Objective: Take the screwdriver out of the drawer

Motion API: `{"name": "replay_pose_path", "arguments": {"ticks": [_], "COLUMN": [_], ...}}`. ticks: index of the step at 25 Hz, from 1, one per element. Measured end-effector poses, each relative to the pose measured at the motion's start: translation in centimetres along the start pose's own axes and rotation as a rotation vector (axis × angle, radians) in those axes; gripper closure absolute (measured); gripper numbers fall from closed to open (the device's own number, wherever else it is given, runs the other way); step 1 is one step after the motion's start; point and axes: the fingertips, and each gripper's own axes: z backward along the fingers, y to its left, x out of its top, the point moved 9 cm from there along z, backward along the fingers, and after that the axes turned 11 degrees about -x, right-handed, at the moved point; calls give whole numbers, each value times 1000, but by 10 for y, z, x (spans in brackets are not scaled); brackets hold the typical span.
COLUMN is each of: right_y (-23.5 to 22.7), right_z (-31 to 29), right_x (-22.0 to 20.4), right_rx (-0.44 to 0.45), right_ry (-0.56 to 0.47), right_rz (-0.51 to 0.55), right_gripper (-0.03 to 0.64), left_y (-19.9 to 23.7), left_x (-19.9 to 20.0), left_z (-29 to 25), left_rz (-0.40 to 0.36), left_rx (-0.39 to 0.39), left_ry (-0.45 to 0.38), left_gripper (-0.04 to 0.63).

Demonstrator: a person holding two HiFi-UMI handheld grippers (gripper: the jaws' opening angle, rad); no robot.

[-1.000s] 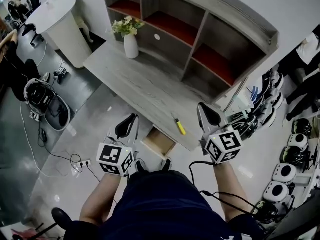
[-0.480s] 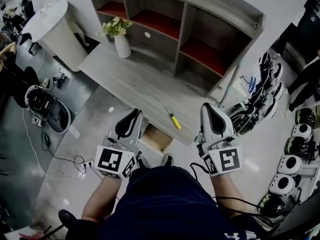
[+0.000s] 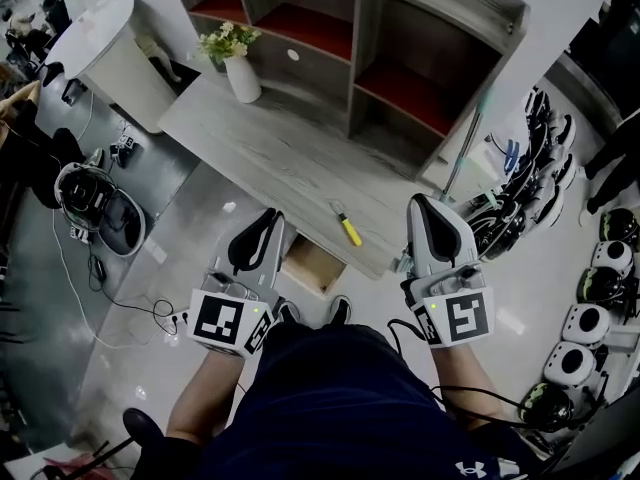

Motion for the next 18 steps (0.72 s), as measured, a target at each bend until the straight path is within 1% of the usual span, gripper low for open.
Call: {"name": "replay_pose_path", "arguments": {"ticks": [4, 10, 15, 18], "right_y": [1, 3, 10, 13], "right_z": [1, 1, -2, -1], "right_x": [-1, -1, -1, 0], "right_rx": [0, -27, -55, -70], "right_ry": [3, 7, 17, 14], "right_rz": [-11, -15, -4, -3], "right_gripper": [611, 611, 611, 611], "left_y": [-2, 6, 14, 18], "left_x": [-4, -5, -10, -12], "left_z": [-1, 0, 2, 3], "left_rz": [7, 7, -31, -27], "left_rx": [-13, -25, -35, -50], "left_ry": [17, 27, 44, 44], "left_gripper": [563, 563, 563, 563]}}
